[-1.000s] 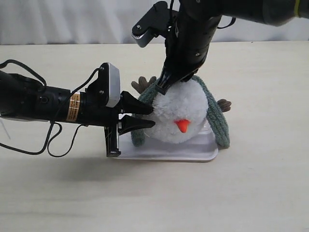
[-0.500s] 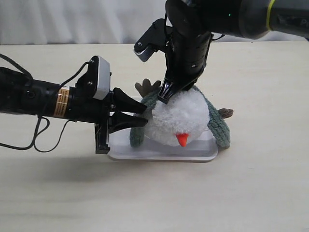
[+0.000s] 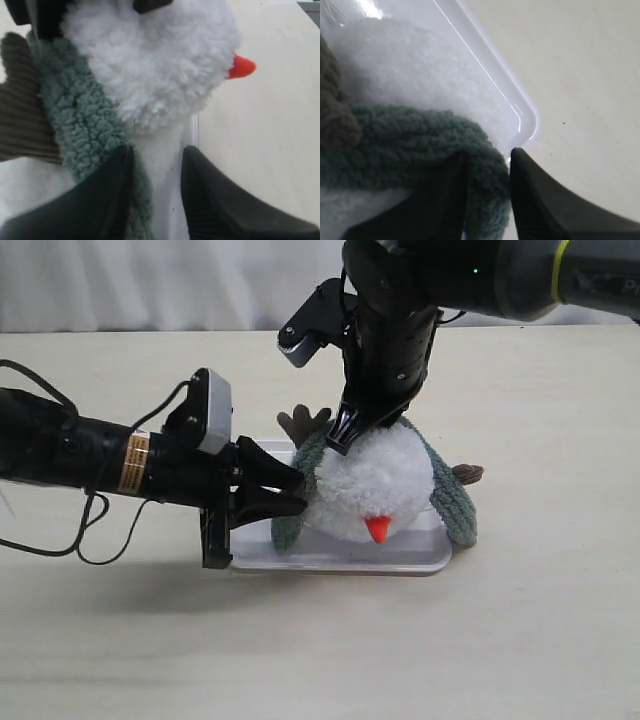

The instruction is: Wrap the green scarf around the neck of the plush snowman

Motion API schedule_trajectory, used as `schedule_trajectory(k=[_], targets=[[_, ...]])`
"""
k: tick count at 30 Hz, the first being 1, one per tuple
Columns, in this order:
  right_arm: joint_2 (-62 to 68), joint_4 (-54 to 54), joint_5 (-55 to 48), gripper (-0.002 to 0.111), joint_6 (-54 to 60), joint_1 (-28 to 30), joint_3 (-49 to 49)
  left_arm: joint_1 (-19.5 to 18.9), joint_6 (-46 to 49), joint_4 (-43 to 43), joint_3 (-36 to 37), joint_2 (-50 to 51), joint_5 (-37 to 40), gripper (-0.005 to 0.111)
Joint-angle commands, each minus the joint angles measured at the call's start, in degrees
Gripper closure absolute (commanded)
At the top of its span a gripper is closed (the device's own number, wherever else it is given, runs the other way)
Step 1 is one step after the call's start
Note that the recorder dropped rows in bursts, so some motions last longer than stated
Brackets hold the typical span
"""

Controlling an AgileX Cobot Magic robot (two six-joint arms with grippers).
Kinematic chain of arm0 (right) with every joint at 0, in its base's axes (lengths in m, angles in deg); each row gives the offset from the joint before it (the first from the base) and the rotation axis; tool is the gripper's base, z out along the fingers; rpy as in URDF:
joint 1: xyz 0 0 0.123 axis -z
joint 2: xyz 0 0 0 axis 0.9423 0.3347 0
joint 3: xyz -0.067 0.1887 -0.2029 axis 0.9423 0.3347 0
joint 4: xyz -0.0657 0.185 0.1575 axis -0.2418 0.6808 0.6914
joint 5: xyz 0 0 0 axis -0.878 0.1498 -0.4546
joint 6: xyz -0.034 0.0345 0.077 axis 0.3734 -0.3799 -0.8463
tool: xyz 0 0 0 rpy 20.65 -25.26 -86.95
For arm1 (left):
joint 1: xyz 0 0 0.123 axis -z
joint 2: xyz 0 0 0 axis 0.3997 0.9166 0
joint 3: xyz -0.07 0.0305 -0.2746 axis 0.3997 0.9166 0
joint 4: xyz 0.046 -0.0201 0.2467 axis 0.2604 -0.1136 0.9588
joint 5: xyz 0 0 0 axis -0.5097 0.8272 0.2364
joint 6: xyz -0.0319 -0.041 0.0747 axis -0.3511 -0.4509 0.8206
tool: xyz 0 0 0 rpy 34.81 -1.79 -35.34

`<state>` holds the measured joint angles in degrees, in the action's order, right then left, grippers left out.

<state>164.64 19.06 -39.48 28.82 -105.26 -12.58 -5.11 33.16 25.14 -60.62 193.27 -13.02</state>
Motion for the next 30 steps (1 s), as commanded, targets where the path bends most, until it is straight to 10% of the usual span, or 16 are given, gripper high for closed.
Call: schedule_trajectory(k=[1,7,16,30], targets=[[-0.1,-0.3,0.3,0.08,-0.3,0.4,0.1,2.4,1.3,-4.8,0.0,1.2,4.9,0.079],[-0.1,-0.3,0.3,0.08,-0.3,0.4,0.1,2.9,-1.0,0.5,0.0,1.3,0.7,0.092],[-0.1,-0.3,0.5,0.08,-0.4,0.4,0.1,-3.2,-2.5,2.6,0.0,-1.7,-5.9,0.061],[-0.1,-0.3,0.4,0.08,-0.8,0.4,0.1,-0.4,7.2,-11.0,0.0,5.1,-2.1,0.061]])
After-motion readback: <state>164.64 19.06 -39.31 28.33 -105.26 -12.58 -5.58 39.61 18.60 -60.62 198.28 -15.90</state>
